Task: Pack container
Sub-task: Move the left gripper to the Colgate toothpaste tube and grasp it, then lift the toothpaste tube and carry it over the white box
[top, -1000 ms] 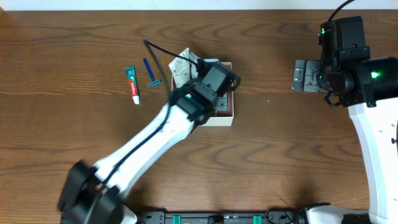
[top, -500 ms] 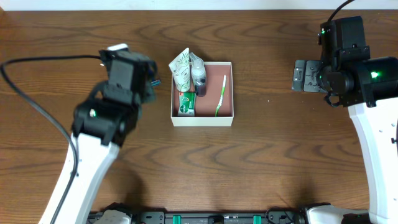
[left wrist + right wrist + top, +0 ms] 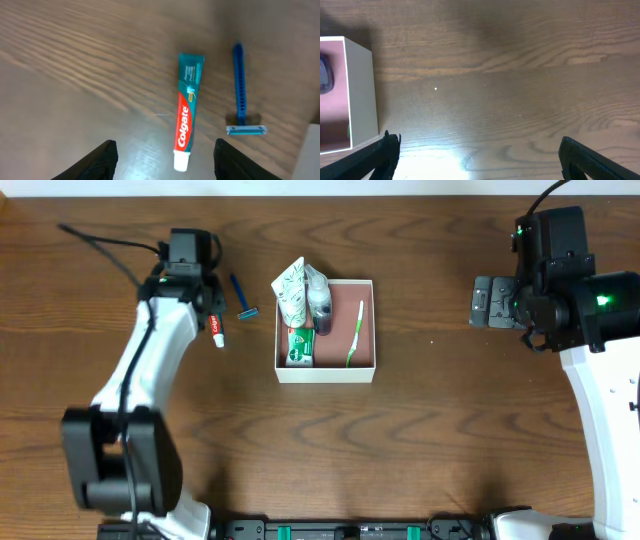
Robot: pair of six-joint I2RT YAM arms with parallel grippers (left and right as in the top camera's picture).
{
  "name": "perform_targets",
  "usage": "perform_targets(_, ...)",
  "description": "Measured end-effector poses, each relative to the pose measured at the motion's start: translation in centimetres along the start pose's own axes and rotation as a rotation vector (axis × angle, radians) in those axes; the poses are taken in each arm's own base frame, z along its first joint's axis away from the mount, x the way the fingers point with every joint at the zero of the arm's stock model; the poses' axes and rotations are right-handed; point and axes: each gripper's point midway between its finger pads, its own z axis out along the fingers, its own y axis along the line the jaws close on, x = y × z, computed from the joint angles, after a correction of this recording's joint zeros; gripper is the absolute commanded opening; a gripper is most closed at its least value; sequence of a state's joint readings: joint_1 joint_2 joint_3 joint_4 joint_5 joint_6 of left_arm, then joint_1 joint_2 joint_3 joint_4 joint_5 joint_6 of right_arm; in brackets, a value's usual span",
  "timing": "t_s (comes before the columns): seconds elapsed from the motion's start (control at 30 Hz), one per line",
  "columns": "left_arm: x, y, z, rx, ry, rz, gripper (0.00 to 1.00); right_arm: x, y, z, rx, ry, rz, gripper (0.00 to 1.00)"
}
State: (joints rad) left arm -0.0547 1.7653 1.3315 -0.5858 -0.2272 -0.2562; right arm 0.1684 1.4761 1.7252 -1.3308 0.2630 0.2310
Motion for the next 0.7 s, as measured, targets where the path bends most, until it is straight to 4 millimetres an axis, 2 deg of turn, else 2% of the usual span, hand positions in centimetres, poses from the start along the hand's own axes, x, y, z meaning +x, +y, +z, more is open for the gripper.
perform_targets(0.1,1.3,-0.5,2.2,-0.005,0.055,0.031,0.63,0.0,0.0,0.0,0.000,0.000,0.000,0.99)
perform_targets(0.23,2.5,-0.8,4.3,-0.016,0.103,0.055,0.63,0.0,0.0,0.0,0.000,0.000,0.000,0.99)
perform_targets(0.6,5.1,-1.4,8.5,-0.030,0.186,0.080,0.63,0.0,0.0,0.0,0.000,0.000,0.000,0.99)
perform_targets(0.7,5.2,-1.7,9.1,-0.022,0.183,0.078,0.63,0.0,0.0,0.0,0.000,0.000,0.000,0.99)
